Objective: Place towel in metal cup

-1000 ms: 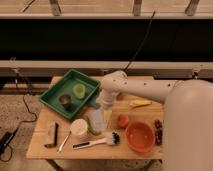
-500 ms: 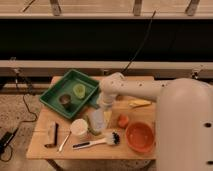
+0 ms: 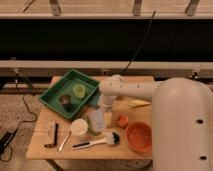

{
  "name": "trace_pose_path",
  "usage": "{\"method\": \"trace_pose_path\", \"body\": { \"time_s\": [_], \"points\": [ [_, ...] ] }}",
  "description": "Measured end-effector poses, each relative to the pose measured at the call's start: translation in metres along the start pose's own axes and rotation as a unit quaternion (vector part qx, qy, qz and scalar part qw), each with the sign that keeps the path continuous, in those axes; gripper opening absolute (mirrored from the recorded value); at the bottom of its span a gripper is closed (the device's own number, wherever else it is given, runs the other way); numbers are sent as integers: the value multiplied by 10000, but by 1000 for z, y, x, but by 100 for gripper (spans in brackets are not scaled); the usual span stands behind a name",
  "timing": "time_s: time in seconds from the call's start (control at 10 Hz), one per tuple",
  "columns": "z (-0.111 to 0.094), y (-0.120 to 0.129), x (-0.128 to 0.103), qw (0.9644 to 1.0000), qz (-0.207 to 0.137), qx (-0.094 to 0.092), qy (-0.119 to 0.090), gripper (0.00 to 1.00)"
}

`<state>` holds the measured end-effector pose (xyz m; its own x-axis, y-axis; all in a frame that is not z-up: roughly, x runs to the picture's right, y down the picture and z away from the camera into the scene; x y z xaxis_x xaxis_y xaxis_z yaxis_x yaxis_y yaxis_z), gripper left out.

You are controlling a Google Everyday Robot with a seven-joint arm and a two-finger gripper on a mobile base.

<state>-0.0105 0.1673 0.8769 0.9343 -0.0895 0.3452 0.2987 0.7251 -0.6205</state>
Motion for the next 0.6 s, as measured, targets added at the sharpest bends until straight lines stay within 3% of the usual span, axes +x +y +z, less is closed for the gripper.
{"method": "trace_pose_path", "body": {
  "time_s": [0.1, 0.3, 0.6],
  "points": [
    [2, 2, 2, 10000, 26, -35, 16, 79],
    [3, 5, 2, 10000, 44, -82, 35, 68],
    [4, 10, 3, 9999, 63, -123, 26, 35]
  ]
}}
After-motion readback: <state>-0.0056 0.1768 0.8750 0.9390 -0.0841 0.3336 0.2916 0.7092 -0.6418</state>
